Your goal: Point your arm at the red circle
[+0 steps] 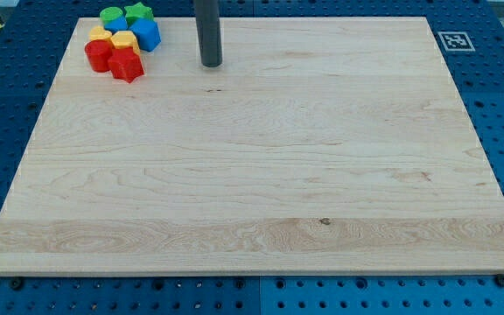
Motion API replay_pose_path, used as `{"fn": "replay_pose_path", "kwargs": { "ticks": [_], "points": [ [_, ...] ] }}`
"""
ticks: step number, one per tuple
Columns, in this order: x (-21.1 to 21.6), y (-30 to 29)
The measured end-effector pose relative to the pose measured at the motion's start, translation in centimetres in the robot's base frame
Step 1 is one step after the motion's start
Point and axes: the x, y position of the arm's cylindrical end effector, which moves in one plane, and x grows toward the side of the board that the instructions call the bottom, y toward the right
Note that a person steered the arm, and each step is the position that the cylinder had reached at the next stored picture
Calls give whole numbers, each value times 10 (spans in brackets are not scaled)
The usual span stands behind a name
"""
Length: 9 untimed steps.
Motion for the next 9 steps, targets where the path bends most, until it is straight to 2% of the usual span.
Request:
{"fn": "replay_pose_path", "kwargs": {
  "ticks": [2,3,5,6,8,9],
  "points": [
    [-3,-41],
    [8,-56],
    [58,-78],
    [69,-109],
    [68,-188],
    [51,-208]
  ]
}}
